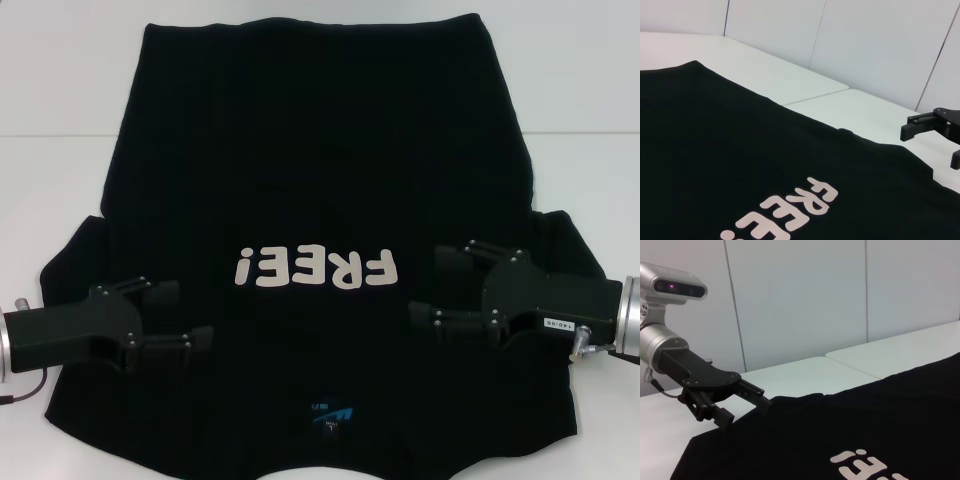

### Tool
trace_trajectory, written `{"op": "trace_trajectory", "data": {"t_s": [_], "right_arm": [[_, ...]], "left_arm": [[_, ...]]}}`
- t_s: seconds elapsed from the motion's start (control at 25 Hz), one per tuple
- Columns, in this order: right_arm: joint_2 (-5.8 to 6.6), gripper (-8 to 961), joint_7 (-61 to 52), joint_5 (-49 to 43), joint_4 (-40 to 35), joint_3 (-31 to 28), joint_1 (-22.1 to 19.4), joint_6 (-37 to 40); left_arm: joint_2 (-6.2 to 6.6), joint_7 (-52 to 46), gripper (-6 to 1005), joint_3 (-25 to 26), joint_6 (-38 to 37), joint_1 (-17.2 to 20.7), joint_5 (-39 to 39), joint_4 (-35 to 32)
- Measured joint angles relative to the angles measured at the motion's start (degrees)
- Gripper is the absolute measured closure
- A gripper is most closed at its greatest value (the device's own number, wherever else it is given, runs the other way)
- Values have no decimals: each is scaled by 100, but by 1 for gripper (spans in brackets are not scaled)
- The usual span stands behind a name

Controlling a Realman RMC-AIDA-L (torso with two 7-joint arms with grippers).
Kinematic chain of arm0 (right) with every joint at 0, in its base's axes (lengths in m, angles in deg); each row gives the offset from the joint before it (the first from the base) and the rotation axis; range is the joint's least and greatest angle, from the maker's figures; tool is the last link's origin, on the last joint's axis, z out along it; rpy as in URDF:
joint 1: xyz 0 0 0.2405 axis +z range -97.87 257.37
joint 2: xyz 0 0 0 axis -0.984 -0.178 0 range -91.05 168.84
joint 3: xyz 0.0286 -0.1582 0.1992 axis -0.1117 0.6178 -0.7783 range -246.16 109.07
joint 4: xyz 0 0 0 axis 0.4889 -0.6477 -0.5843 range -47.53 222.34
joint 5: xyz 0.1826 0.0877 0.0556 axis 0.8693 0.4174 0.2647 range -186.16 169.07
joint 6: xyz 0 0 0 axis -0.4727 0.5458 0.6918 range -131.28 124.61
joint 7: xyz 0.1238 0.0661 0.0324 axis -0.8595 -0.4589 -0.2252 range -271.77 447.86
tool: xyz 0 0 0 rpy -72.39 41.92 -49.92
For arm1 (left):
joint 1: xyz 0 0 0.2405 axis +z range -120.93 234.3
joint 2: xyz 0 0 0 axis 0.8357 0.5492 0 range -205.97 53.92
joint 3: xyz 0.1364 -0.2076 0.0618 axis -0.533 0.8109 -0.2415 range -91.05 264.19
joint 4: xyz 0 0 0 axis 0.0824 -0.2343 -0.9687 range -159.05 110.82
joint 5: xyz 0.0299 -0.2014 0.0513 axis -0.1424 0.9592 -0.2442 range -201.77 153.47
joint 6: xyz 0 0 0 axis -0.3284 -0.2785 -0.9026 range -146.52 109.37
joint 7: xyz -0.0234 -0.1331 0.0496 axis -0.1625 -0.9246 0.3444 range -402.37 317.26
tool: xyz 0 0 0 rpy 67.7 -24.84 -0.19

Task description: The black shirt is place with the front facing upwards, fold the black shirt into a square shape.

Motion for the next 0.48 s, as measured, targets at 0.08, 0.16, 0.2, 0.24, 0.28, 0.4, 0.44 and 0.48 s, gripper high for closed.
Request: {"op": "trace_trajectory", "data": {"t_s": [0.08, 0.16, 0.2, 0.24, 0.28, 0.4, 0.44, 0.48], "right_arm": [[0, 37, 0, 0, 0, 0, 1, -2], [0, 37, 0, 0, 0, 0, 1, -2], [0, 37, 0, 0, 0, 0, 1, -1], [0, 37, 0, 0, 0, 0, 1, -1], [0, 37, 0, 0, 0, 0, 1, 0], [0, 37, 0, 0, 0, 0, 7, 0], [0, 37, 0, 0, 0, 0, 8, 0], [0, 37, 0, 0, 0, 0, 10, 0]], "left_arm": [[0, 0, 64, 0, 1, -2, 0, 0], [0, 0, 65, 0, 2, -6, 0, 0], [0, 0, 65, 0, 2, -7, 0, 0], [0, 0, 65, 0, 2, -8, 0, 0], [0, 0, 66, 0, 2, -8, 0, 0], [0, 0, 69, 0, 1, -6, 0, 3], [0, 0, 71, 0, 1, -4, 0, 5], [1, 0, 72, 0, 0, -2, 0, 8]]}}
